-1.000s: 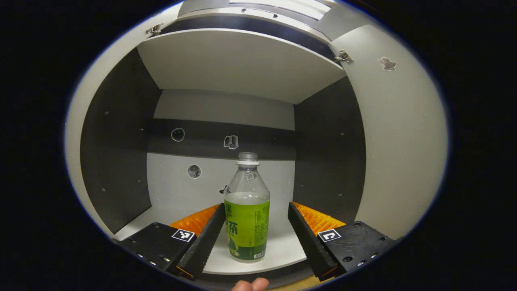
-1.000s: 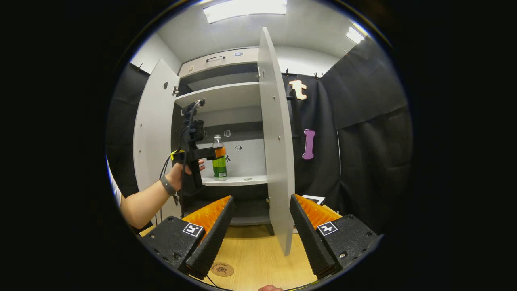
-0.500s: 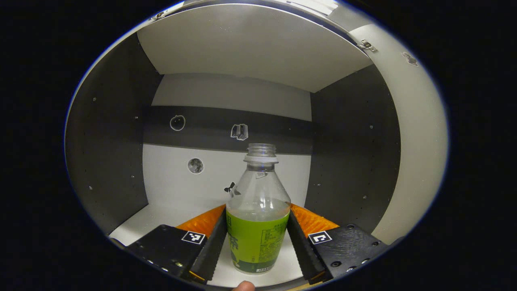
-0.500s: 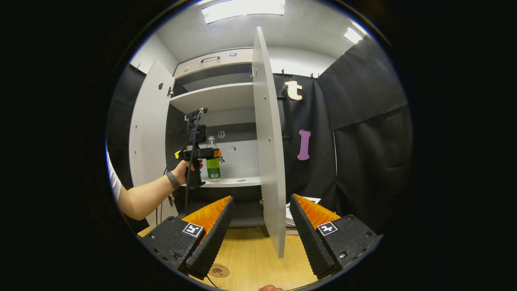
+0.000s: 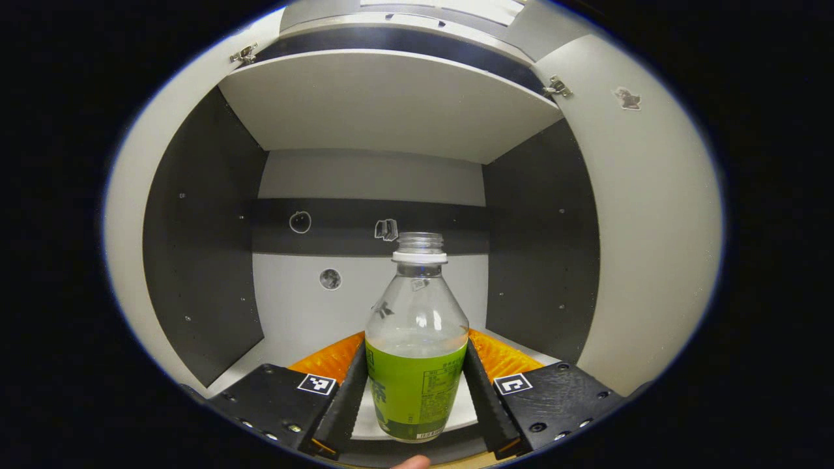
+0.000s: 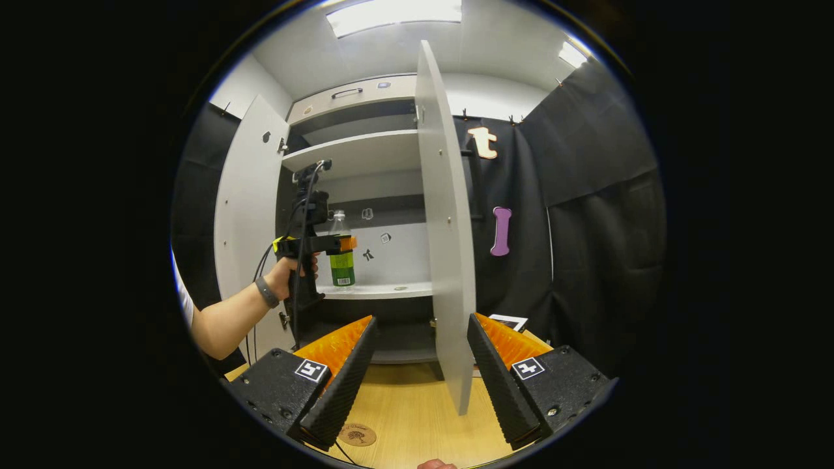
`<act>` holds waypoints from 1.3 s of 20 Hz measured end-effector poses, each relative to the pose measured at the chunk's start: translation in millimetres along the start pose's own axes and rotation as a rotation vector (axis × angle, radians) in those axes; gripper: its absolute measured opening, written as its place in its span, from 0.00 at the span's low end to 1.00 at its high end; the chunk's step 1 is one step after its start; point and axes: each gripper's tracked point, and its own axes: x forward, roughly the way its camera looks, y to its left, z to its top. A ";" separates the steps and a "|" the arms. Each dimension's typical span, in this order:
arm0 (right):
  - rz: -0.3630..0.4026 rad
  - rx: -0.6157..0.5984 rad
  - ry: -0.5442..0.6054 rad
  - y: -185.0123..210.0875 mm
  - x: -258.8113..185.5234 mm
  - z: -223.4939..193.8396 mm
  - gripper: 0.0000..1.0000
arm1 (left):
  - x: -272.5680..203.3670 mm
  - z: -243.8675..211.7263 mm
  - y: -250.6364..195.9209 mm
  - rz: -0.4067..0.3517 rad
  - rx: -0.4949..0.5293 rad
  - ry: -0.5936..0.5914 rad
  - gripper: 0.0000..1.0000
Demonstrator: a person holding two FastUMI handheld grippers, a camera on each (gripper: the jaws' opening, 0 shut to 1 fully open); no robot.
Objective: Grasp the bottle in the cabinet with the left hand and place it on the coaster, then close the right door with the right hand and the left door with the left hand.
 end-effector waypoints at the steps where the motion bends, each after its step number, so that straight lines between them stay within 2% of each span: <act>1: 0.008 -0.004 -0.001 2.6 0.3 1.3 0.85 | -11.1 1.5 -1.8 -0.009 0.006 -0.009 0.73; 7: 0.045 -0.009 0.000 10.5 -0.1 2.2 0.85 | -67.8 5.1 -21.0 -0.047 -0.019 -0.049 0.72; 8: 0.047 -0.011 -0.001 9.5 -0.3 3.5 0.85 | -76.7 6.2 -24.6 -0.053 -0.025 -0.048 0.76; 9: 0.047 -0.016 -0.008 8.3 -0.7 7.2 0.85 | -84.6 6.0 -27.1 -0.054 -0.031 -0.045 0.73; 12: 0.042 -0.044 -0.034 4.4 -2.9 14.9 0.84 | -106.3 -1.6 -33.5 -0.052 -0.066 -0.039 0.73; 15: 0.060 -0.045 -0.043 7.8 -3.3 19.4 0.84 | -129.6 -19.7 -31.5 -0.007 -0.073 -0.032 0.73; 16: 0.065 -0.041 -0.044 8.7 -3.4 20.1 0.84 | -137.5 -29.0 -30.3 0.009 -0.079 -0.027 0.70; 18: 0.074 -0.041 -0.050 11.2 -4.3 23.1 0.85 | -155.1 -48.9 -28.6 0.046 -0.100 -0.018 0.76; 20: 0.091 -0.037 -0.040 15.5 -4.1 21.4 0.84 | -172.5 -70.2 -23.4 0.104 -0.109 -0.011 0.72; 26: 0.155 -0.022 -0.014 26.1 -1.5 23.6 0.84 | -207.4 -132.9 -36.6 0.140 -0.091 0.007 0.73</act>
